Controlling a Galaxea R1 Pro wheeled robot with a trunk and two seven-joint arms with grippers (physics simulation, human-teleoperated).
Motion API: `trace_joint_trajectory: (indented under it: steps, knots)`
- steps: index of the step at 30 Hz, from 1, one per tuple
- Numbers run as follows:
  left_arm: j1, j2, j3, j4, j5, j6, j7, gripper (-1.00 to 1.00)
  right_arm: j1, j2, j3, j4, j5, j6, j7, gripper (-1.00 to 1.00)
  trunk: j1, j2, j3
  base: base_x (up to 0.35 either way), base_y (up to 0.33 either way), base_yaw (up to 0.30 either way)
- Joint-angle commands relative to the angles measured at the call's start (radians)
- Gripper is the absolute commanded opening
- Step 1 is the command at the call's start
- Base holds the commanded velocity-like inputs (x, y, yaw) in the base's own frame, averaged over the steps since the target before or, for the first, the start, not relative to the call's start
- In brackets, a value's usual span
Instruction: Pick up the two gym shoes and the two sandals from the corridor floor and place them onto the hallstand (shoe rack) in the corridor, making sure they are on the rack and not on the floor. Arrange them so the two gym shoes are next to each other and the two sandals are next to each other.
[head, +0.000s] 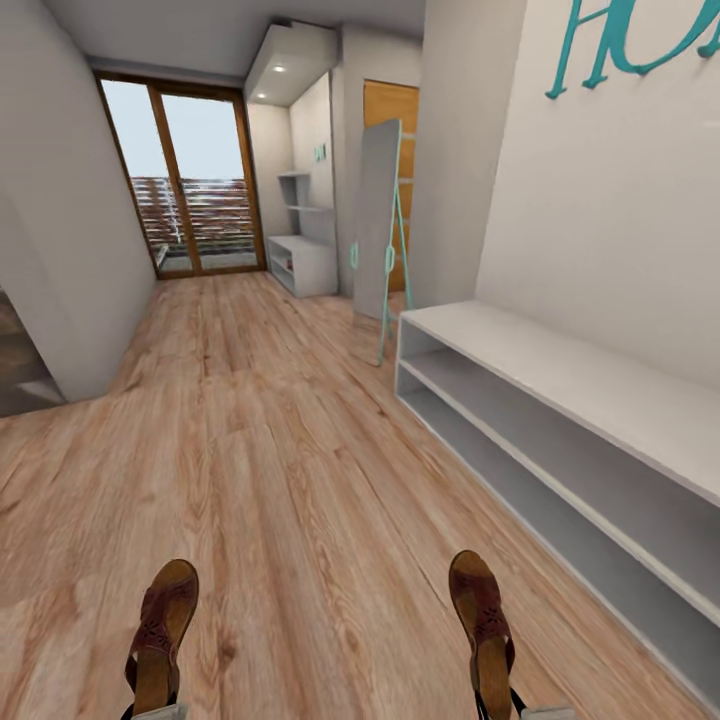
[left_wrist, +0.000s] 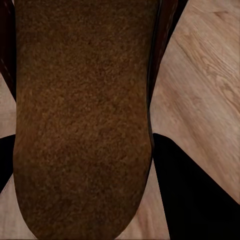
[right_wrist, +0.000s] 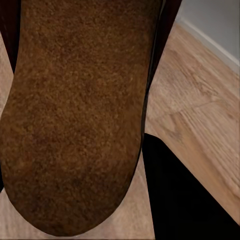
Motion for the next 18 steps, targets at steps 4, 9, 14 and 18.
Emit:
trace_joint_trajectory:
  steps: [4, 9, 14, 18]
  knots:
    - [-0.001, 0.0, 0.007, 0.001, 0.002, -0.001, -0.01, -1.0, 0.0, 0.0, -0.008, 0.0, 0.005, -0.003, 0.008, -1.0, 0.0, 0.0, -0.005, 0.339, 0.002, 0.223]
    - [-0.001, 0.0, 0.008, 0.001, 0.002, -0.001, -0.01, -1.0, 0.0, 0.001, -0.008, 0.0, 0.006, -0.003, 0.009, -1.0, 0.0, 0.0, -0.01, 0.339, 0.001, 0.223]
    - [-0.001, 0.0, 0.008, 0.001, 0.002, 0.0, -0.01, -1.0, 0.0, 0.001, -0.008, 0.0, 0.006, -0.003, 0.009, -1.0, 0.0, 0.0, -0.015, 0.339, 0.0, 0.222]
    - [-0.001, 0.0, 0.008, 0.001, 0.003, 0.0, -0.009, -1.0, 0.0, 0.001, -0.008, 0.0, 0.006, -0.002, 0.009, -1.0, 0.0, 0.0, -0.019, 0.34, 0.0, 0.219]
